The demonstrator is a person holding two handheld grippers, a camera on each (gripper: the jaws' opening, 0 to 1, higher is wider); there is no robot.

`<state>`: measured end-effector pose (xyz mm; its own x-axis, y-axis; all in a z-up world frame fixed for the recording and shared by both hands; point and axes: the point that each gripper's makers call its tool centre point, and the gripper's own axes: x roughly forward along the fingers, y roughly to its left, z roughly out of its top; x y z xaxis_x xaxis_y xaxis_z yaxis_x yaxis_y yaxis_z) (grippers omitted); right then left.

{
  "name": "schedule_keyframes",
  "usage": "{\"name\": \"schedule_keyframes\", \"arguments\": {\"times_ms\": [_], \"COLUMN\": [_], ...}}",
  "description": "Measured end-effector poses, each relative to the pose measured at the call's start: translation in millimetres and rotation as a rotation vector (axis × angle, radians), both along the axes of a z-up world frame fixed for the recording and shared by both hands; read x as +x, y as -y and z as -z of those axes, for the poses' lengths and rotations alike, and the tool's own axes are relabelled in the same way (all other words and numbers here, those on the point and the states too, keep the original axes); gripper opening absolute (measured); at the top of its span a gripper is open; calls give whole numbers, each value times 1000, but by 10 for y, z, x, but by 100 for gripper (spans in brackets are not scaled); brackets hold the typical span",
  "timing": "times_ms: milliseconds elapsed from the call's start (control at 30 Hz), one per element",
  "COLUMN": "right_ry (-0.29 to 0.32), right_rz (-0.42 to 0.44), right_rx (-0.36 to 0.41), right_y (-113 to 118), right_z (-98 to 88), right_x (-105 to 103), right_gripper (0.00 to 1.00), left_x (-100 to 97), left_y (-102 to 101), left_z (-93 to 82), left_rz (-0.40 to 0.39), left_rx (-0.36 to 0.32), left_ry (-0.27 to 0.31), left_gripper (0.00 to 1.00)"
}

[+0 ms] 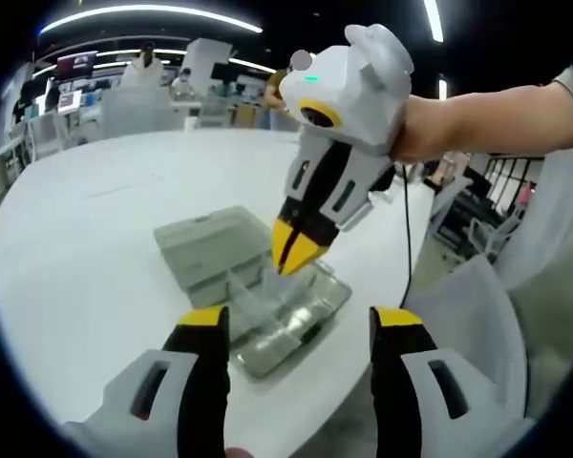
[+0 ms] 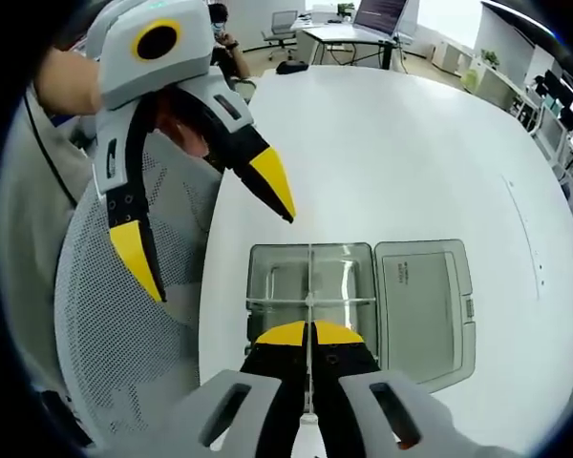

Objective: Insert the divider into the dual guide fixture by aligning both edges with the guide slots and pushing it downward to the bottom, including one-sided entry, uneven engagement, binding, and posture correction.

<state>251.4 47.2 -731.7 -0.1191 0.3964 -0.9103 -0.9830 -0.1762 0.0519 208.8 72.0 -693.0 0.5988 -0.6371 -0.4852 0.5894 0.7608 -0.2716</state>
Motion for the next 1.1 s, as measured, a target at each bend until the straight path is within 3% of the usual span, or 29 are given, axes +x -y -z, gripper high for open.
{"name": "schedule_keyframes", "arguments": {"times_ms": [1100], "right_ry": [-2], "right_rz": [-4], "right_rx": [-21], "right_y": [26], "right_z": [234], "right_x": [-18], "right_gripper": [0], "left_x": [-15], "left_y": [-53], "left_z": [10], "left_rz": [-7], "left_rx": [6], "left_ry": [-6], "left_gripper": [58]}}
